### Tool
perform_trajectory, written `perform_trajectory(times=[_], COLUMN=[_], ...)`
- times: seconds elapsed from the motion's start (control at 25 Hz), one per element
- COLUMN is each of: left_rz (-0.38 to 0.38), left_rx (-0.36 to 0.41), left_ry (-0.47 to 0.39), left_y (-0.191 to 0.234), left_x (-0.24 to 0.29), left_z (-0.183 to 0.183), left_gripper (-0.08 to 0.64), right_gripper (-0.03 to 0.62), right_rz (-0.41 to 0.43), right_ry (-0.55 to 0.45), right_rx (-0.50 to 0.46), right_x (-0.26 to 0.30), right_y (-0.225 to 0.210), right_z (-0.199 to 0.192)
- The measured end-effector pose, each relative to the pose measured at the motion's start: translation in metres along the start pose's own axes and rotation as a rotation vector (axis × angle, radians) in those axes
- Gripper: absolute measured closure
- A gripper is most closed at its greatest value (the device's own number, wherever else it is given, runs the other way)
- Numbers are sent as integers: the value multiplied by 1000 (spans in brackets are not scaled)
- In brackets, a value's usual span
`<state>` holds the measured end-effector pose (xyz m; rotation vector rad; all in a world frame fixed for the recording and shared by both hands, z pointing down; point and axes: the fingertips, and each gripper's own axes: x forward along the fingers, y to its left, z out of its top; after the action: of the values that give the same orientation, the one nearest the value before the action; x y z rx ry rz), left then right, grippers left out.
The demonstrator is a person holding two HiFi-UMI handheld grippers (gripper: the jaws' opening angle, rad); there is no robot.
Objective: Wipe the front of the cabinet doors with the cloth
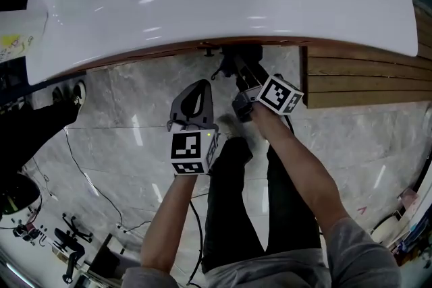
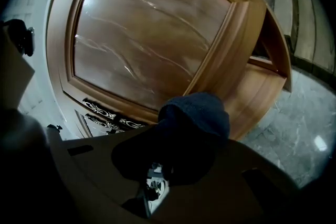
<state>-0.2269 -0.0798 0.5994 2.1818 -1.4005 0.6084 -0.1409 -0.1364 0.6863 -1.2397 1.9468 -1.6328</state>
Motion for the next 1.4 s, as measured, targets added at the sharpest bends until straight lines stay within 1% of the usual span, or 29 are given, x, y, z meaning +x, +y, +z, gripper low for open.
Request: perform_trajectory(times=[0.44, 0.88, 1.12, 1.4], left_rz=[-8, -16, -9, -6], left_rx=[13, 6, 1, -1], left_ry=[13, 27, 12, 13], left_y=[4, -4, -5, -9], left_x=[1, -11, -12, -23], left_z=[1, 14, 24, 30], left_gripper=[552, 552, 552, 552], right_gripper=[552, 552, 552, 552], right_rz=[12, 29, 30, 58], right_ry=[-24, -27, -28, -31], right_rx=[16, 15, 23, 15], right_x=[2, -4, -7, -14], right_y=[4, 32, 39, 63], right_z=[7, 23, 26, 34])
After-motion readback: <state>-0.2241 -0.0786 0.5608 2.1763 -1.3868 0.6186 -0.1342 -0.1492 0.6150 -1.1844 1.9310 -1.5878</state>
